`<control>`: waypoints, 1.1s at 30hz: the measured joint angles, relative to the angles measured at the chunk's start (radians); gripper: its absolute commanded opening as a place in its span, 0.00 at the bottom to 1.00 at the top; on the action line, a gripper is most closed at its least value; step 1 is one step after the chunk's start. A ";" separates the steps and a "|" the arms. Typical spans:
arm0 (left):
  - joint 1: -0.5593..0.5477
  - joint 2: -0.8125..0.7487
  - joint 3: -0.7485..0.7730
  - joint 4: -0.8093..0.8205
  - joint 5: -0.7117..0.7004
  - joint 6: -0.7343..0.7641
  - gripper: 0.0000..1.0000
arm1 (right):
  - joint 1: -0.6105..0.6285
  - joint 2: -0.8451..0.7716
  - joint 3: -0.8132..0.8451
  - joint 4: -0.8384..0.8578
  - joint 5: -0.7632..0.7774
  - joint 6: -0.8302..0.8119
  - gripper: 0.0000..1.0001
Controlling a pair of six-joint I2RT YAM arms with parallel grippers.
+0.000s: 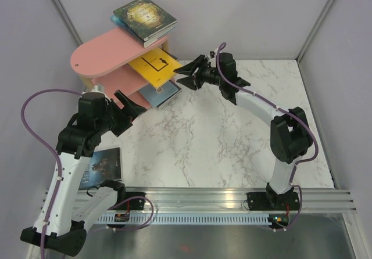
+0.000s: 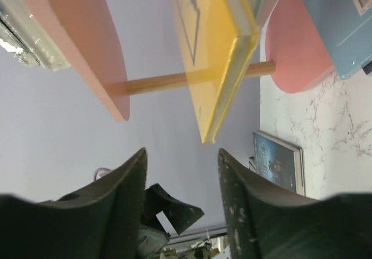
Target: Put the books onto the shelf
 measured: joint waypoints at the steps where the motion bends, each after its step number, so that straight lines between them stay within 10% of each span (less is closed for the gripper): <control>1: 0.000 -0.001 -0.003 0.000 0.000 0.000 0.89 | 0.000 -0.008 0.000 0.000 0.001 -0.005 0.45; 14: 0.000 -0.085 -0.004 0.005 0.026 0.000 0.89 | 0.046 0.043 0.047 -0.043 0.037 -0.028 0.17; 33: 0.000 -0.087 -0.004 -0.012 0.026 0.001 0.89 | 0.047 0.238 0.271 -0.054 0.060 0.002 0.11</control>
